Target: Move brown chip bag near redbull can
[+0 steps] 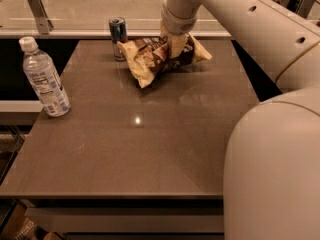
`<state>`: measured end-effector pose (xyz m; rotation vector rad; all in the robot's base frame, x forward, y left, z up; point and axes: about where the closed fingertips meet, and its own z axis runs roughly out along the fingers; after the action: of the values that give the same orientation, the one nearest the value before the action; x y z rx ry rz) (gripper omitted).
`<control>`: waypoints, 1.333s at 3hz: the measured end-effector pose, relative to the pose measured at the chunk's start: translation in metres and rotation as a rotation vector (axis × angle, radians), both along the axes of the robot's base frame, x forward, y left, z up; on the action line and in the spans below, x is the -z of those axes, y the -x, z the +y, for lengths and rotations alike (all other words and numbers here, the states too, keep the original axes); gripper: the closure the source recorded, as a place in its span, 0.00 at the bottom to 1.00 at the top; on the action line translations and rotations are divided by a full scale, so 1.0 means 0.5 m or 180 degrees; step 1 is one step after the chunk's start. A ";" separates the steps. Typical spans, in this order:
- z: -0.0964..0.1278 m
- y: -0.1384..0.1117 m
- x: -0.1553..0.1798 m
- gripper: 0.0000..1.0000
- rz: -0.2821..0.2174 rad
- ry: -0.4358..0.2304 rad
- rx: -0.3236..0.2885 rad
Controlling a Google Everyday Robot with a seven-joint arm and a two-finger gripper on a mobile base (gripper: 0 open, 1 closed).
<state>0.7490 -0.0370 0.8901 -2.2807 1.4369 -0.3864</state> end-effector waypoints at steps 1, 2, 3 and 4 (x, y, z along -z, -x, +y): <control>0.002 -0.001 0.006 0.59 0.0013 0.0004 -0.0005; 0.004 -0.001 0.012 0.36 0.0026 0.0008 -0.0009; 0.006 -0.002 0.018 0.13 0.0040 0.0012 -0.0014; 0.008 -0.003 0.025 0.00 0.0054 0.0017 -0.0019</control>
Offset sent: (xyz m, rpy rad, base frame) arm 0.0003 0.0009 -0.0027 -0.0011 0.0037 0.0014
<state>0.7503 -0.0331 0.8777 -2.2974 1.4386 -0.3702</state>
